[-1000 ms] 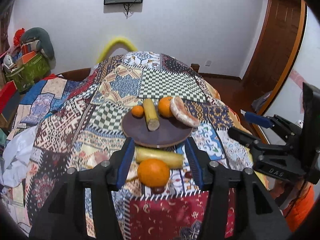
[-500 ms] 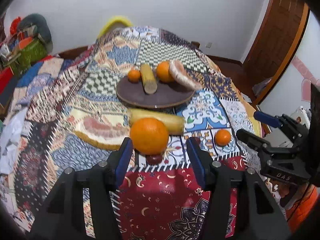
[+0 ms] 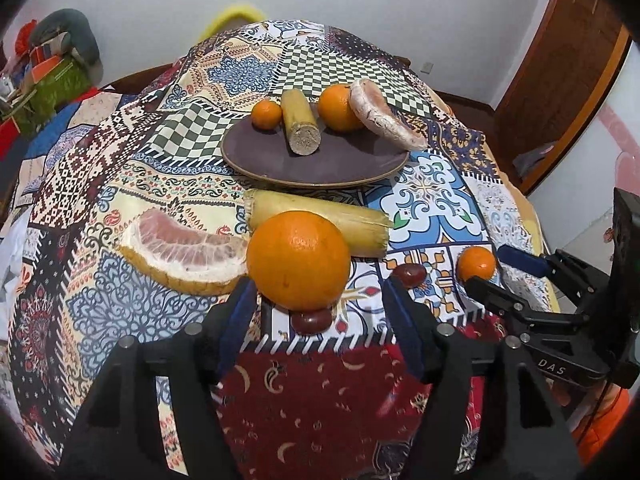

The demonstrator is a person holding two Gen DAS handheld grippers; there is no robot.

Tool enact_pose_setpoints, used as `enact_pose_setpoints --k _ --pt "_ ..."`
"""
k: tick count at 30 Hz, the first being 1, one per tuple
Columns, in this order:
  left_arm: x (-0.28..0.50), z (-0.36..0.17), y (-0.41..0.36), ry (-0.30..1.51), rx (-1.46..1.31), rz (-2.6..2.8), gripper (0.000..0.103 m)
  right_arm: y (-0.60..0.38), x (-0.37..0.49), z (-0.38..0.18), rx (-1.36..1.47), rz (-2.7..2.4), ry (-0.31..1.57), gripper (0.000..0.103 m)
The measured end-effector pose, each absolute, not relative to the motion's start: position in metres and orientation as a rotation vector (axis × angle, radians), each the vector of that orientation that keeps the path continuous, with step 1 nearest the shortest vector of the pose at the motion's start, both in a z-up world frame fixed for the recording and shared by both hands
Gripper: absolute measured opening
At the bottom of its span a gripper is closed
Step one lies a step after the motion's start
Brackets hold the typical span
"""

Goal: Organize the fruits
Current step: 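Withdraw both open grippers from the plate toward the loose fruit, then grasp the large orange with the left gripper while the right grasps a small mandarin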

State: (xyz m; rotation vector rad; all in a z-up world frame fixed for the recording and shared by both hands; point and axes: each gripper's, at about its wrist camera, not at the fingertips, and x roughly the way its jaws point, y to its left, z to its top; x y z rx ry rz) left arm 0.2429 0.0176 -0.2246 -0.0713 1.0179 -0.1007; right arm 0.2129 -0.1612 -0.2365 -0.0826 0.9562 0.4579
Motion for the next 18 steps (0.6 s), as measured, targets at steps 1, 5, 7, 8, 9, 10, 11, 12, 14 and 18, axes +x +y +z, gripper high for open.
enact_pose_setpoints --k 1,5,7,8,9,10,11,12,14,18 --pt "0.245 -0.227 0.017 1.022 -0.072 -0.102 0.065 -0.161 0.214 -0.239 -0.078 0.460 0.964 0.049" --pt "0.253 -0.234 0.019 1.028 -0.077 -0.094 0.070 -0.162 0.214 -0.243 -0.068 0.465 0.974 0.043" --pt "0.255 -0.235 0.019 1.027 -0.077 -0.095 0.071 -0.161 0.214 -0.242 -0.066 0.475 0.971 0.038" --pt "0.255 -0.236 0.020 1.027 -0.075 -0.095 0.071 -0.161 0.214 -0.242 -0.062 0.484 0.973 0.035" --pt "0.256 -0.236 0.020 1.028 -0.073 -0.095 0.072 -0.160 0.214 -0.241 -0.059 0.490 0.973 0.032" --pt "0.257 -0.237 0.021 1.029 -0.072 -0.091 0.072 -0.159 0.215 -0.241 -0.059 0.493 0.973 0.032" --pt "0.258 -0.238 0.023 1.032 -0.072 -0.086 0.072 -0.159 0.216 -0.241 -0.062 0.491 0.972 0.032" --pt "0.260 -0.240 0.024 1.035 -0.075 -0.080 0.072 -0.158 0.216 -0.241 -0.062 0.491 0.970 0.032" --pt "0.262 -0.242 0.030 1.039 -0.101 -0.070 0.072 -0.158 0.217 -0.241 -0.057 0.496 0.969 0.032" --pt "0.267 -0.244 0.033 1.038 -0.121 -0.074 0.072 -0.159 0.219 -0.241 -0.050 0.501 0.971 0.032"
